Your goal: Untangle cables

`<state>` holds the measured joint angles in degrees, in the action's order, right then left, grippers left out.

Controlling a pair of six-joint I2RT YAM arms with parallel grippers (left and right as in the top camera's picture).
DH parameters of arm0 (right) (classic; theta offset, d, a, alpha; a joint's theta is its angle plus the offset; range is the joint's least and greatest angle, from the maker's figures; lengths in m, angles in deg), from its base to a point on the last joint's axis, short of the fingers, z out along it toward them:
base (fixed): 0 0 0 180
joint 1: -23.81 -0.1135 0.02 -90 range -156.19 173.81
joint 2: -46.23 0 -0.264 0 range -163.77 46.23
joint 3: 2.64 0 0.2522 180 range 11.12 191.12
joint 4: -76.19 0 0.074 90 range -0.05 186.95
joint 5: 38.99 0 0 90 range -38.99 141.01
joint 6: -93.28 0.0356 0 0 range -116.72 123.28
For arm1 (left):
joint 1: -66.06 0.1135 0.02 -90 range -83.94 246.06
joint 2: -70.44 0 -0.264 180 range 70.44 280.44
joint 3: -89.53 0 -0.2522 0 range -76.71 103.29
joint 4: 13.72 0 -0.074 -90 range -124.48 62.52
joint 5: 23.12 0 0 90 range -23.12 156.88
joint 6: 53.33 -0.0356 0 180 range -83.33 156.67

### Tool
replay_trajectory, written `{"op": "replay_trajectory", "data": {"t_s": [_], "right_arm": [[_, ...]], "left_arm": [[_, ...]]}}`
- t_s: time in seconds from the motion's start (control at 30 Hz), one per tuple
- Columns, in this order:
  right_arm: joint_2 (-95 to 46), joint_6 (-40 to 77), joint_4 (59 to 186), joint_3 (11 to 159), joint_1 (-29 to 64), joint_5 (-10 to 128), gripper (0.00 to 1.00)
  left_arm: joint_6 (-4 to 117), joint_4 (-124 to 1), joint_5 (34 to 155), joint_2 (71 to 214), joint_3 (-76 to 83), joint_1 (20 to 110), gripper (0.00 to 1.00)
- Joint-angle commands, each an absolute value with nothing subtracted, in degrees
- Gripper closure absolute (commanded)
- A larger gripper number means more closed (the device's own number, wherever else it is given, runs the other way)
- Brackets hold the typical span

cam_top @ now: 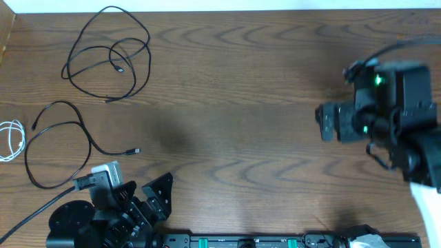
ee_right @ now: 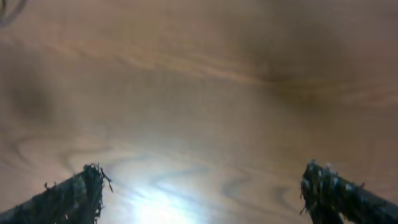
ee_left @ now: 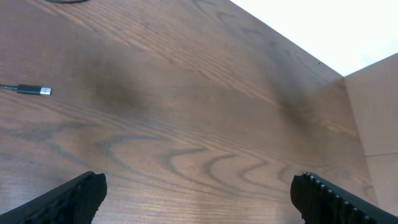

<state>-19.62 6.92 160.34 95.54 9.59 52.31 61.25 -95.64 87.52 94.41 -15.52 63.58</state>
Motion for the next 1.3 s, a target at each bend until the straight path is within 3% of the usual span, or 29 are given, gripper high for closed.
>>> {"op": "replay_trajectory", "data": {"t_s": [0.0, 0.4, 0.7, 1.07, 1.27], "right_arm": [[-10.7, -1.3, 153.8, 82.6, 9.9, 55.3, 0.01], [18.6, -9.4, 127.3, 44.8, 21.8, 69.8, 0.01], [34.5, -10.5, 109.0, 26.3, 22.6, 71.5, 0.01], [46.0, -1.3, 93.3, 11.5, 22.6, 66.4, 0.01], [46.0, 5.9, 93.5, 11.4, 22.6, 56.7, 0.01]], "left_arm": [[60.7, -95.6, 87.0, 94.3, -14.9, 63.3, 0.01], [60.7, -95.6, 87.0, 94.3, -14.9, 63.3, 0.01], [60.7, -95.6, 87.0, 94.3, -14.9, 63.3, 0.01], [60.7, -95.6, 87.0, 94.3, -14.9, 63.3, 0.01], [60.7, -95.6, 87.0, 94.3, -14.9, 63.3, 0.01]]}}
